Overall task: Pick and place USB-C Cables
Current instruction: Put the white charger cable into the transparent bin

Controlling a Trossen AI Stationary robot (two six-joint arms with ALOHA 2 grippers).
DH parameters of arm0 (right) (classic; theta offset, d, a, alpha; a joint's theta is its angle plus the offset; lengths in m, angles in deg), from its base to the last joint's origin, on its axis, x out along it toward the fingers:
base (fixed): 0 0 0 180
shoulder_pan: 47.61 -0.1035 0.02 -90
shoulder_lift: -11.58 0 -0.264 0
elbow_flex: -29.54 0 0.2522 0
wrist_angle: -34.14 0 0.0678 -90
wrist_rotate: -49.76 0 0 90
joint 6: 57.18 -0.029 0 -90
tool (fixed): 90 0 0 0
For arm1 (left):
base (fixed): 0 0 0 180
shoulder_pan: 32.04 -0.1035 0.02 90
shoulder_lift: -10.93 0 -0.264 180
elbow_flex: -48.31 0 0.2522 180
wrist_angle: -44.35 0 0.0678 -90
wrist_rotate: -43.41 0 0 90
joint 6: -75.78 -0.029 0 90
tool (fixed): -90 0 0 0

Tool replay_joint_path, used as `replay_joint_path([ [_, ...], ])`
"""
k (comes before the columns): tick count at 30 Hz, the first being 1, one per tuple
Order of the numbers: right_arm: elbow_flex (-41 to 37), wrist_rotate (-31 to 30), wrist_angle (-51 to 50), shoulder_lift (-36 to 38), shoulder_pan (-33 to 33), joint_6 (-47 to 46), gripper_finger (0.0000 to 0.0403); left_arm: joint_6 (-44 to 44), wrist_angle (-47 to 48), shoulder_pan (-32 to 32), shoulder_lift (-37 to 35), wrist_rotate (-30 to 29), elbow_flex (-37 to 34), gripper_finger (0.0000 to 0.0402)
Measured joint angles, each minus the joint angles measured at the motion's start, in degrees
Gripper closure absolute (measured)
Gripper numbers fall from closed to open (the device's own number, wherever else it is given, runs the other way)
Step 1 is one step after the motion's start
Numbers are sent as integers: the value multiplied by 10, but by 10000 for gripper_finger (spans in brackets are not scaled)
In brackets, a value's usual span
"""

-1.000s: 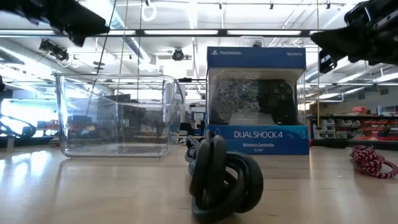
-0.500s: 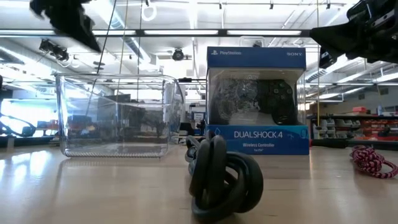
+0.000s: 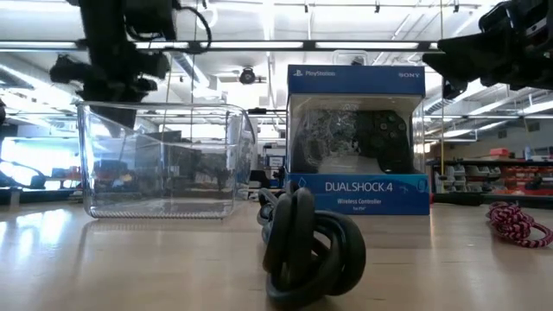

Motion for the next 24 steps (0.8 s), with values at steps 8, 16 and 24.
replay_joint_path([
  [8,0,0,-21,0,0,-29,184,-72,-2,-51,60,20,0,200],
  [16,0,6,-31,0,0,-46,171,-105,-11,-96,108,48,0,180],
  [24,0,6,-65,0,0,-47,171,-116,-32,-108,129,78,-17,177],
])
